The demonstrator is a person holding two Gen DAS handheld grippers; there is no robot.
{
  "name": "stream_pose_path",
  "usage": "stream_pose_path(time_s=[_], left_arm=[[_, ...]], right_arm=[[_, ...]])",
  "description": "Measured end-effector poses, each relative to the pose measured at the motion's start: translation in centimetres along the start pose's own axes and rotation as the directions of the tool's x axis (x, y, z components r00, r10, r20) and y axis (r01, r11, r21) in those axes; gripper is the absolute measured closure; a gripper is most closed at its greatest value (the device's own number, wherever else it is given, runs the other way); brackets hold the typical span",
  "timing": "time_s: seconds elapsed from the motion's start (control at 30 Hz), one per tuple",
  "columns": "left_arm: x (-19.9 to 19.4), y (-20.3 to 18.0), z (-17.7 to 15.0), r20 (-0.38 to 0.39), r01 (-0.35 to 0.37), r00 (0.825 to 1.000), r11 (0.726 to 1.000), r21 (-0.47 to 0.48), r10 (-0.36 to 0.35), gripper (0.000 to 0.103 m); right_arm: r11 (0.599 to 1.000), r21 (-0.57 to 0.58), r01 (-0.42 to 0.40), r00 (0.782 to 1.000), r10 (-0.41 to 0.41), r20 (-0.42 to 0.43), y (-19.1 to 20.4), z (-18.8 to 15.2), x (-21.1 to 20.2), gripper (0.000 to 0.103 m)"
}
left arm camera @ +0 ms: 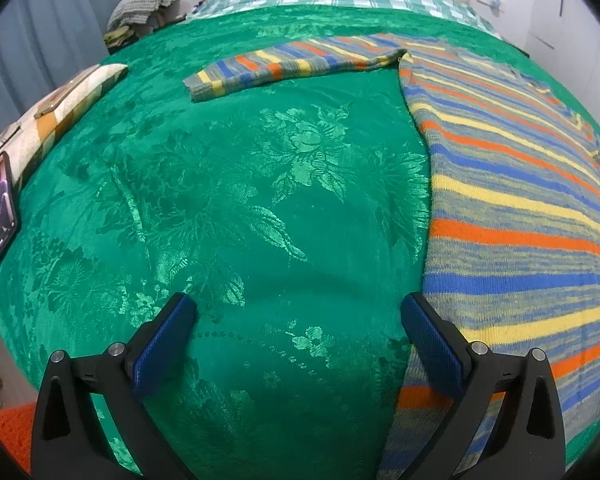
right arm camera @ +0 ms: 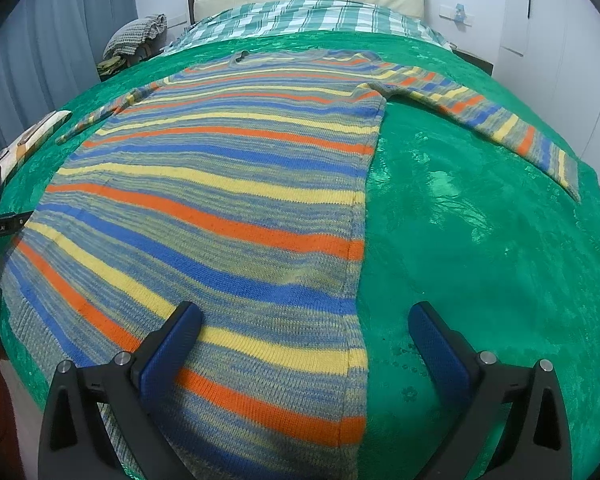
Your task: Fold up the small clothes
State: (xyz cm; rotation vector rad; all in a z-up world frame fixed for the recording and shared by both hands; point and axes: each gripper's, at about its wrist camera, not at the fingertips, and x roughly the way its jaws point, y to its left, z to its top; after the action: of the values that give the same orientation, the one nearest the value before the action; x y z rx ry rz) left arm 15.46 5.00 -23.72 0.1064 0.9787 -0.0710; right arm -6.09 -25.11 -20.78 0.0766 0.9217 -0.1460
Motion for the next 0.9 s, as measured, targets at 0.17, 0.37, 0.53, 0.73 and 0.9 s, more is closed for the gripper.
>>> stream_pose_path(time_s=[0.17, 0.37, 0.53, 0.73, 0.9], left_arm=[[0.03, -0.09, 0.06, -0.007, -0.003, 1.0, 1.0, 0.0, 0.003, 0.0], [0.11, -0.09, 0.32, -0.015, 0.0, 1.0, 1.0, 0.002, 0.0, 0.0], [0.17, -0.1, 0.39, -0.021, -0.002, 1.0, 1.0, 0.003, 0.003, 0.0], [0.2, -0.11, 0.38, -0.022, -0.005, 1.0, 1.0, 0.006, 0.005, 0.0], [0.19, -0.1, 0.4, -0.022, -0.004, 1.0, 1.0, 0.006, 0.005, 0.0]], right_arm=[[1.0, 0.0, -0.003, 1.0, 0.003, -0.003, -0.02, 0.03, 0.06, 0.0], [1.0, 0.0, -0.001, 1.0, 0.001, -0.005, -0.02, 0.05, 0.1, 0.0], [1.0, 0.001, -0.002, 1.0, 0.002, -0.005, 0.0, 0.04, 0.09, 0.0], [1.0, 0.0, -0.001, 1.0, 0.001, -0.006, 0.03, 0.04, 0.1, 0.0], [1.0, 0.001, -0.001, 1.0, 0.001, -0.005, 0.02, 0.04, 0.09, 0.0]])
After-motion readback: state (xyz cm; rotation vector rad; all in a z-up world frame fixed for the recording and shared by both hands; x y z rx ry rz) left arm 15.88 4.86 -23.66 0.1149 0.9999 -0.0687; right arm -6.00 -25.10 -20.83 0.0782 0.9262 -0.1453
